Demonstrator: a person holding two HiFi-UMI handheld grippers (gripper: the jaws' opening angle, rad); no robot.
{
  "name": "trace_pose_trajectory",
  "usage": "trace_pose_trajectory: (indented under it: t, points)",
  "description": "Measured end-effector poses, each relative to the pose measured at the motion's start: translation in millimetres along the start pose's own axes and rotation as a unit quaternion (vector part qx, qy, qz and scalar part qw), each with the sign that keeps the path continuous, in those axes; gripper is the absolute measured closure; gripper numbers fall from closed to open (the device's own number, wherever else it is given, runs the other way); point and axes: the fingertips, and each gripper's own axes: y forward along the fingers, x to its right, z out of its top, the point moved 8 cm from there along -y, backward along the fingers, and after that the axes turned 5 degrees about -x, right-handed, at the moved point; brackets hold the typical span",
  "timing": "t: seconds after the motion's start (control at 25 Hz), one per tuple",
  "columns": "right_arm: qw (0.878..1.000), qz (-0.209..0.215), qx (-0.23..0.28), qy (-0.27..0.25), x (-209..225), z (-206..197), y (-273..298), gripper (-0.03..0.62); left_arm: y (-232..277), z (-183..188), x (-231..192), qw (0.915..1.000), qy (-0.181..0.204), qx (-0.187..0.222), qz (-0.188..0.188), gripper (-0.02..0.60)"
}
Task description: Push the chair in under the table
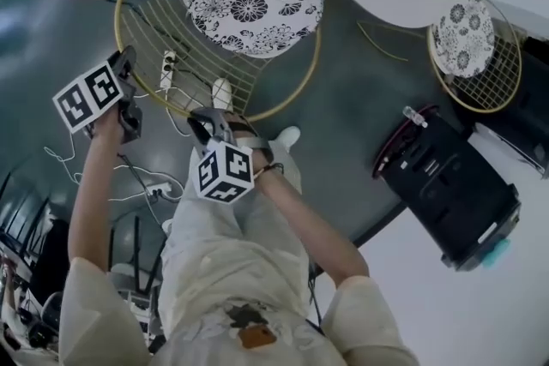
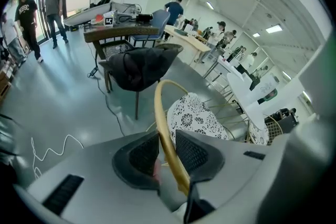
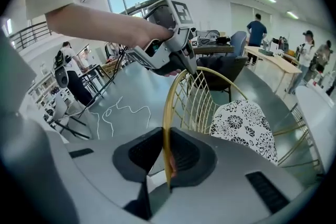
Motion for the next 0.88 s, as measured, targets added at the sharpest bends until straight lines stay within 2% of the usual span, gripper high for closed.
trace_pose_trajectory:
  t: [0.16, 0.4, 0.88]
  points:
    - [0.998, -0.042, 0.026, 0.034, 24, 18, 17, 0.539, 30, 43, 13, 0.9997, 0.022, 0.012, -0.002, 0.485]
    - [0.992, -0.094, 0.055, 0.066, 47, 51, 11, 0.539, 32, 92, 35, 0.9986, 0.034, 0.038, 0.013, 0.497]
    - [0.985, -0.117, 0.078, 0.096, 38, 63, 24, 0.539, 35, 100, 30, 0.9973, 0.033, 0.065, 0.008, 0.509]
